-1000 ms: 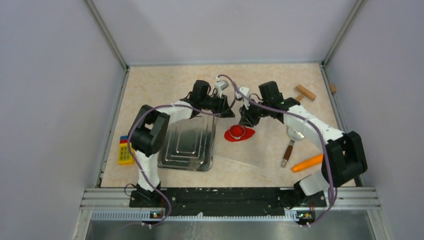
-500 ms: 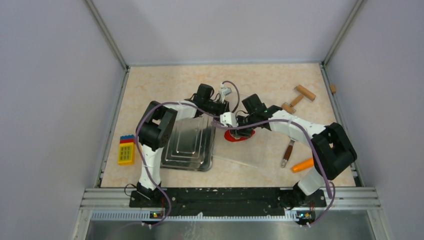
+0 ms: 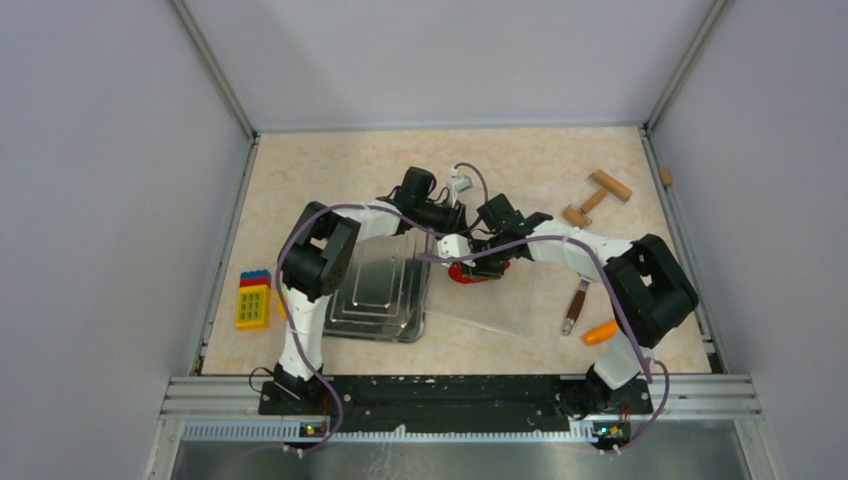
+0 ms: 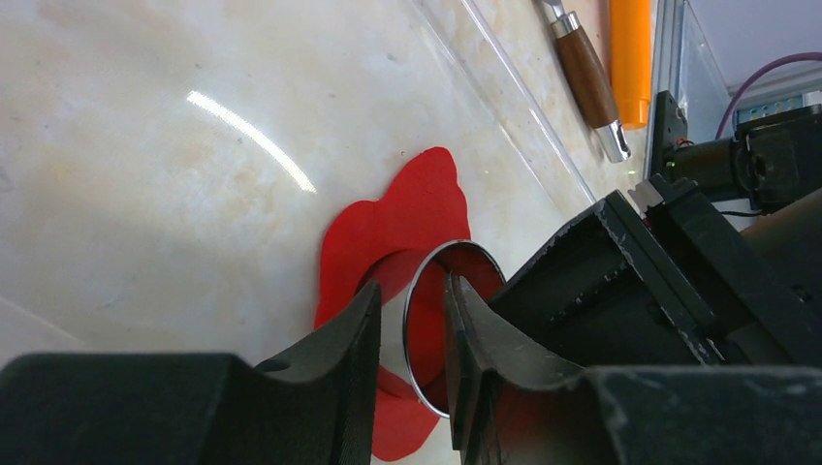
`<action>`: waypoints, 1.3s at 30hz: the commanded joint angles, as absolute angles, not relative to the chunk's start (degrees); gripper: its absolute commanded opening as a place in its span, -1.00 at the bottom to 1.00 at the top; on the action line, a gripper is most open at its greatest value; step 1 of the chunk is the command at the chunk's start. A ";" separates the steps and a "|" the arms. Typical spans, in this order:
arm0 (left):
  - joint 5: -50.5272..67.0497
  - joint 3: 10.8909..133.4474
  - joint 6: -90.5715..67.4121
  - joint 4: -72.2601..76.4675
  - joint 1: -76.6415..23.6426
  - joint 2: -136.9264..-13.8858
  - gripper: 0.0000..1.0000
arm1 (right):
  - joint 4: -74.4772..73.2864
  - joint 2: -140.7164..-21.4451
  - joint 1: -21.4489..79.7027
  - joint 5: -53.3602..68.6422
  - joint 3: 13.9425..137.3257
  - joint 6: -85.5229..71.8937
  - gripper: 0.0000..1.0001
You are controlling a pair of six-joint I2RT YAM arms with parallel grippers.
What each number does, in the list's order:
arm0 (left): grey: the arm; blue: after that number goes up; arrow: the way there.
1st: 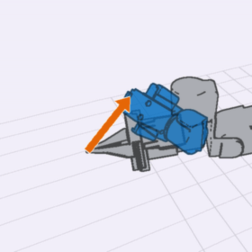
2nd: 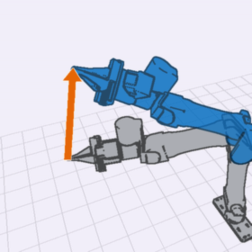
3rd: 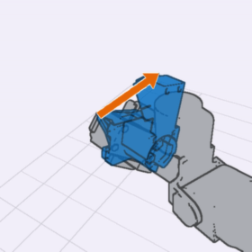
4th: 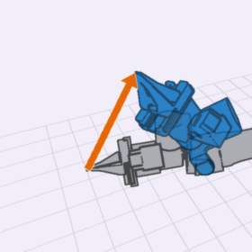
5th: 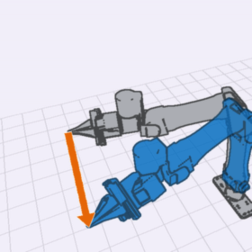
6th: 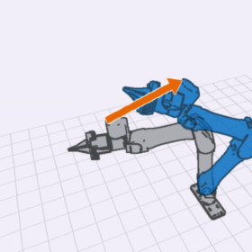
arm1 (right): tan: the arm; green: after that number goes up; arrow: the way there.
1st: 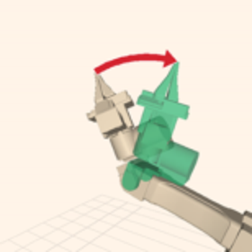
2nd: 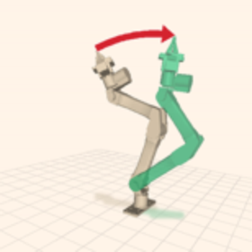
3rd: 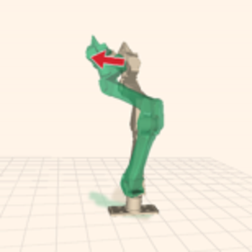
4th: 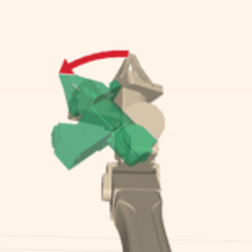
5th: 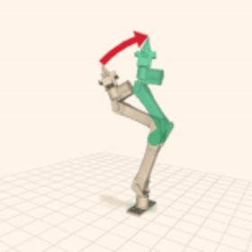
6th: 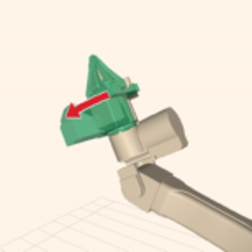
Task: Roll out the dumpling wrappers from the dough
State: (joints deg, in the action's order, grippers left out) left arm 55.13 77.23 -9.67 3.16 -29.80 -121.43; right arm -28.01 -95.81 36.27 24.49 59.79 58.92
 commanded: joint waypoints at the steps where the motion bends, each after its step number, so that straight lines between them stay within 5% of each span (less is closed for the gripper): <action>1: 55.37 79.37 -7.33 2.01 -30.41 -123.00 -0.36 | -27.19 -96.61 37.33 24.43 61.33 60.55 -0.37; 9: 54.14 79.32 -5.64 0.38 -30.40 -123.47 -0.58 | -27.00 -97.23 37.51 24.15 60.96 60.79 -0.69; 14: 54.62 78.70 -5.04 0.26 -30.48 -123.60 -0.90 | -27.23 -97.61 37.61 24.59 60.21 60.82 -0.99; 39: 51.96 68.30 -2.04 3.08 -31.13 -123.01 -1.00 | -23.20 -100.81 40.46 19.80 53.52 59.20 -1.00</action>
